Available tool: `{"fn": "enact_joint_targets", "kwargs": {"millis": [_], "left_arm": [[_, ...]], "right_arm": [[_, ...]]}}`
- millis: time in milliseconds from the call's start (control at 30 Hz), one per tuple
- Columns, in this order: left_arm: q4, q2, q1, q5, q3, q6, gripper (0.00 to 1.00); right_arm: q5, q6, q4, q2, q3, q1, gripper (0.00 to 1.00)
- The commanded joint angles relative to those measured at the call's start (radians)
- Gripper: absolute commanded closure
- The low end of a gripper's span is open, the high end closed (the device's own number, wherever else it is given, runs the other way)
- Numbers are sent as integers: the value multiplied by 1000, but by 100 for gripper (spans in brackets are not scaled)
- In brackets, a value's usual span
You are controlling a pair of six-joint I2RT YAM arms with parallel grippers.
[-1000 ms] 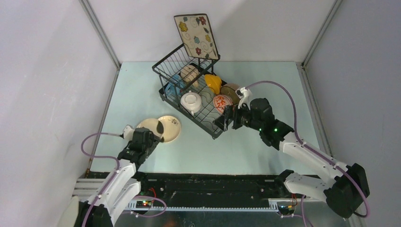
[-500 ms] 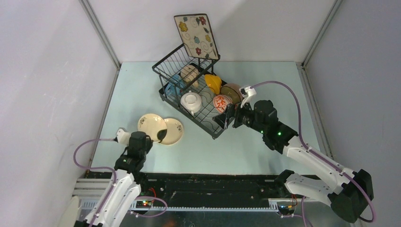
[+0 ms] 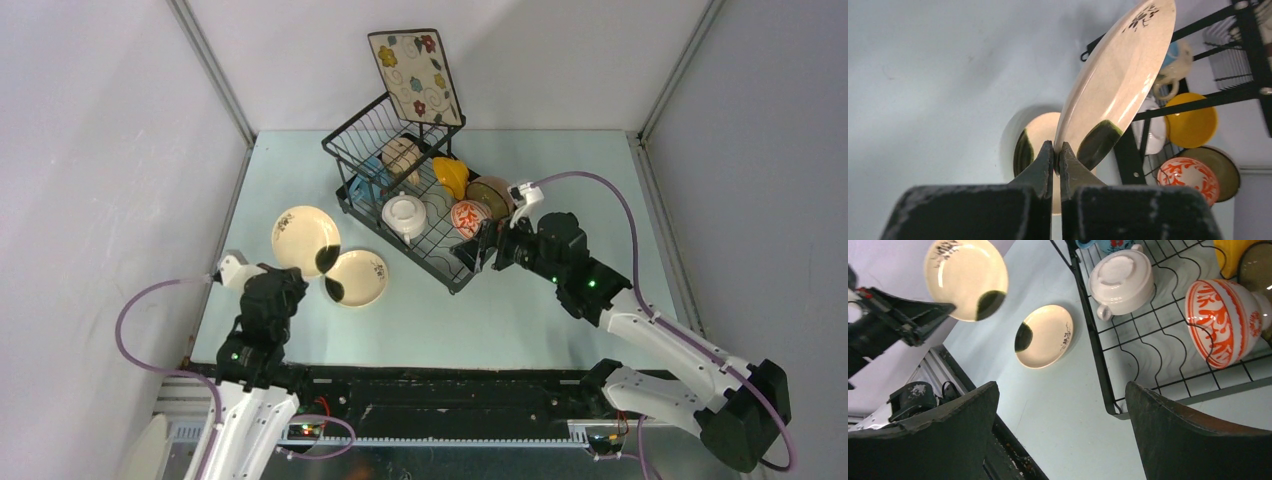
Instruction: Load the mixed dishes into the dish rack
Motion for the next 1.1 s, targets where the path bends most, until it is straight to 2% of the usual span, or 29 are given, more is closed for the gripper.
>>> {"fn": "enact_joint_targets", "kwargs": {"millis": [0,133,300,500,533,633,767,867,1067], "left_arm": [[-56,-39,-1,19,111,95,100],[-121,-51,-1,82,207,158,100],[-84,-51,-1,236,287,250,100],[90,-95,-1,502,254,280,100],[163,-105,-1,583,236,252,100],[259,-103,-2,668,208,201,100],[340,-86,-12,722,162,150,100],[346,-70,-26,710,152,141,100],[362,-41,-68,694,147,140,100]], "right_arm": [[97,14,-31,-52,20,5,0],[169,-10,-63,-107,19,-9,0],[135,-24,-38,-145,20,-42,1],[83,11,-33,-165,39,-85,6],[43,8,-42,-149,68,-78,6],[39,-14,-38,-118,101,-15,8],[108,-48,14,-77,125,96,13],[142,-23,81,-20,148,165,16],[232,70,205,83,177,227,23]]}}
